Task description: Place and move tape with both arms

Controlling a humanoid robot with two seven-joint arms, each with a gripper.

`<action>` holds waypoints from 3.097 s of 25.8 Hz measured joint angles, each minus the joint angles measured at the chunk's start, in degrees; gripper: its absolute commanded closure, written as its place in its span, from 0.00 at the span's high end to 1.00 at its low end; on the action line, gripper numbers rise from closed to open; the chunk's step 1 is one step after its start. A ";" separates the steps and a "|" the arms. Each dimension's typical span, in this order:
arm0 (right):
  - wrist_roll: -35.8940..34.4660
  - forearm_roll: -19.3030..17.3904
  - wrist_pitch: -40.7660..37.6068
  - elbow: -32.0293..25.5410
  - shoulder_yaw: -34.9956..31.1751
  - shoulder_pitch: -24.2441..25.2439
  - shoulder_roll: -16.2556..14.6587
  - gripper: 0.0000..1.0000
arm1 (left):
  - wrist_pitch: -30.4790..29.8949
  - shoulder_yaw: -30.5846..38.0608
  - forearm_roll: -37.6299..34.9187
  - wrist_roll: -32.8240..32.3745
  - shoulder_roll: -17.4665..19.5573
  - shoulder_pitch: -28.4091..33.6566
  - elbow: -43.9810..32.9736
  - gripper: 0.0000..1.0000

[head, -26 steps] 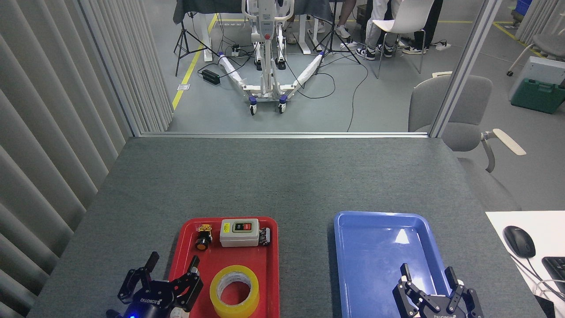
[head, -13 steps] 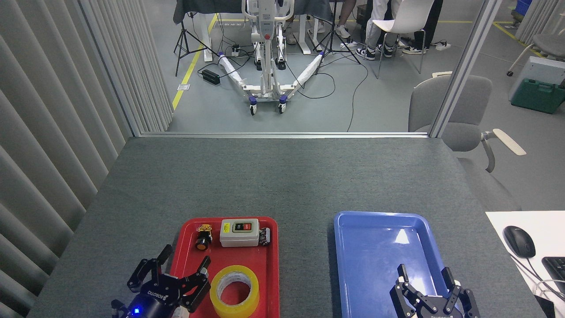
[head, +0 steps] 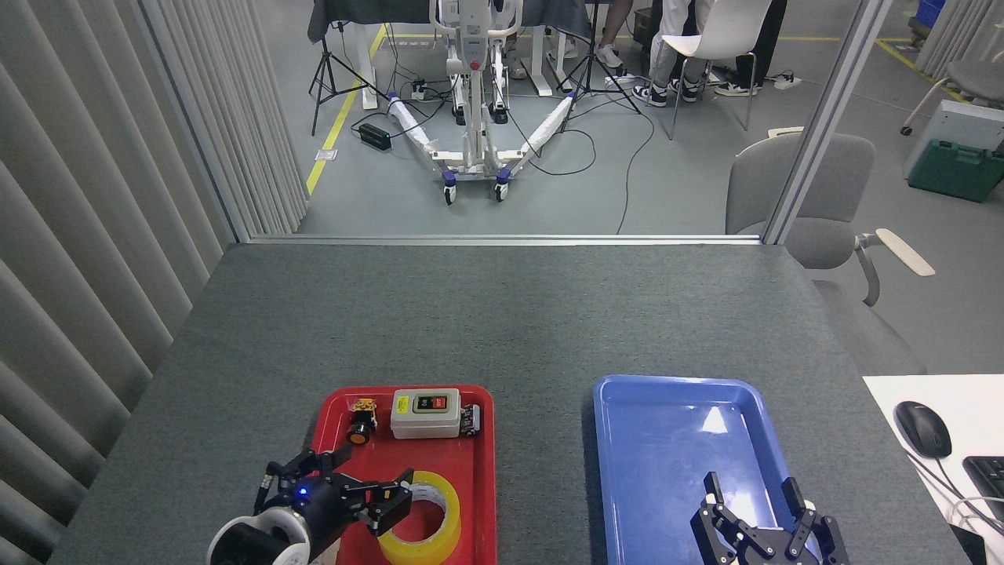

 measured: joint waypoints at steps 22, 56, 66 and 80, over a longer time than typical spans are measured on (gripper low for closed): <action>0.24 0.07 -0.07 1.12 0.04 -0.17 0.21 1.00 | -0.04 -3.92 -1.67 -24.00 -0.56 -10.45 14.67 0.02; -4.51 0.19 -29.61 0.80 -2.92 1.02 -0.43 1.00 | -28.28 -12.06 35.36 -5.84 -9.85 -15.14 23.37 0.00; -5.26 -0.98 -43.98 0.25 -10.43 5.36 -0.68 1.00 | -28.30 -13.02 35.35 -4.90 -10.93 -14.94 23.39 0.00; -5.16 0.24 -44.27 -0.57 -2.90 4.87 -0.13 1.00 | -28.31 -13.53 35.34 -4.81 -11.49 -14.89 23.70 0.00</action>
